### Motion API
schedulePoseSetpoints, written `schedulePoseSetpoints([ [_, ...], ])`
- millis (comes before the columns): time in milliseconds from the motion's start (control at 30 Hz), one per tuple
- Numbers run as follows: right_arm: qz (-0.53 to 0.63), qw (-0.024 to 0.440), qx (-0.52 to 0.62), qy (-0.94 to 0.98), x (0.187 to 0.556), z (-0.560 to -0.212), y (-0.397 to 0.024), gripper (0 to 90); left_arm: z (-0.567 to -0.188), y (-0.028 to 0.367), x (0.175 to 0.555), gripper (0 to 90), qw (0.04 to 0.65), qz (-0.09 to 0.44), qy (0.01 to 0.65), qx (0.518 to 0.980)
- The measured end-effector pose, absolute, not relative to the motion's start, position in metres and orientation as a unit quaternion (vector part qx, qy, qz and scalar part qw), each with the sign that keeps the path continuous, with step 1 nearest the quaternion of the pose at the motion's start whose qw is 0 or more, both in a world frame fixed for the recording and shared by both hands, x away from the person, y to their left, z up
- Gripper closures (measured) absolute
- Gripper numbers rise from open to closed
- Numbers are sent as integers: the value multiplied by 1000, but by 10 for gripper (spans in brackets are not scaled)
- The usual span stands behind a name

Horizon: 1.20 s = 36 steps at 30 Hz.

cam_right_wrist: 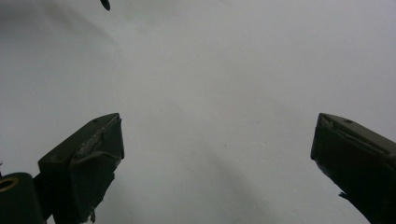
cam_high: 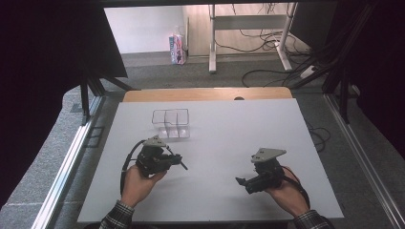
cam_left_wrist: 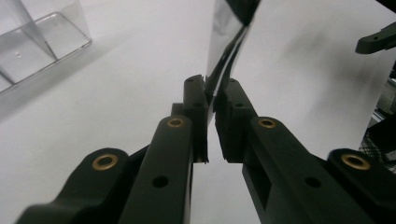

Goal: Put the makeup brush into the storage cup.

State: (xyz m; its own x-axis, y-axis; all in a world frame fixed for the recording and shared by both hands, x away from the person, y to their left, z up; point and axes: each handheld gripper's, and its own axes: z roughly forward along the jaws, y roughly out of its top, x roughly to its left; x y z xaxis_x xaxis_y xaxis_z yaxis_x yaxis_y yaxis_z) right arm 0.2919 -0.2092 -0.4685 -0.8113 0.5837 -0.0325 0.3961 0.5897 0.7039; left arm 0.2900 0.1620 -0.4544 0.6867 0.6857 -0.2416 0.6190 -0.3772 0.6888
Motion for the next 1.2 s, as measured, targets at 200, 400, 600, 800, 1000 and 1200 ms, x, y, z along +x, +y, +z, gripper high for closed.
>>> schedulePoseSetpoints([
  [200,345,129,286,885,292,-470,-218,17,-454,167,294,837,395,45,399,826],
  [400,340,127,302,881,290,-471,-230,3,-453,170,299,837,391,48,401,827],
  [600,346,118,316,875,289,-472,-240,0,-449,175,305,837,396,52,405,823],
  [800,341,122,323,874,286,-472,-245,0,-443,179,313,837,396,62,408,820],
  [1000,335,127,331,873,284,-473,-251,0,-439,183,320,837,396,71,416,815],
  [1200,331,129,337,872,283,-475,-255,0,-435,190,327,838,399,71,430,807],
])
